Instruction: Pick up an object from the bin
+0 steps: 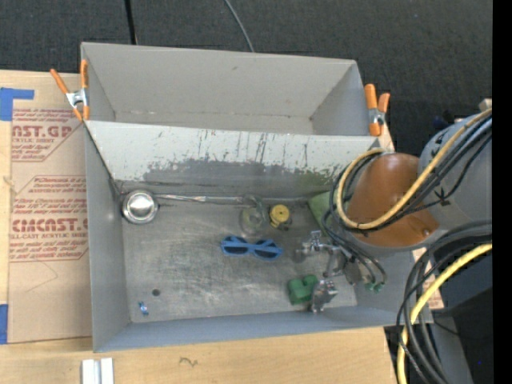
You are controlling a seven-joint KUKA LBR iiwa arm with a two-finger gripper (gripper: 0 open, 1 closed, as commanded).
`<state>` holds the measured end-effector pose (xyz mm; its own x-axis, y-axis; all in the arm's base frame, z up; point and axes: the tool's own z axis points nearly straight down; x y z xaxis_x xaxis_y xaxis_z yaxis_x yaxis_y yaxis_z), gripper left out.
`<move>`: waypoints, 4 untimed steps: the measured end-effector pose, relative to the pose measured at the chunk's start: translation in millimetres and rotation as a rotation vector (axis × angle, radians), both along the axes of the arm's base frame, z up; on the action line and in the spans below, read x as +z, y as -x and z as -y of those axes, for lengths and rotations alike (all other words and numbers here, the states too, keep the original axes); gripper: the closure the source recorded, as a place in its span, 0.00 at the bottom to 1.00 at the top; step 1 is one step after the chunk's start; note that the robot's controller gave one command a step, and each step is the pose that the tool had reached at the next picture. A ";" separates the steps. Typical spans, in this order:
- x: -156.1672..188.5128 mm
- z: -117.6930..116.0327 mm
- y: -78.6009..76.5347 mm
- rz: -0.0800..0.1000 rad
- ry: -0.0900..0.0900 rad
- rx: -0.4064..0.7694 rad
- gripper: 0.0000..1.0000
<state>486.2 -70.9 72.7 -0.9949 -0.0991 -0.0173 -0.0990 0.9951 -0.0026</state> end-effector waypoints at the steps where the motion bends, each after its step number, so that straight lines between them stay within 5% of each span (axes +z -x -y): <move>1: -0.2 -3.5 1.4 -0.005 -0.001 -0.176 0.00; 2: 0.0 -5.1 3.7 -0.017 -0.003 -0.173 1.00; 4: 70.6 -5.5 1.9 -0.014 -0.003 -0.173 1.00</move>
Offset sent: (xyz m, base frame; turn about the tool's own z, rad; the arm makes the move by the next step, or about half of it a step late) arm -0.0049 0.0042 -0.0027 0.1748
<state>484.3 -65.4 143.4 -0.9973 0.0733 -0.0029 0.0733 0.9973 0.0005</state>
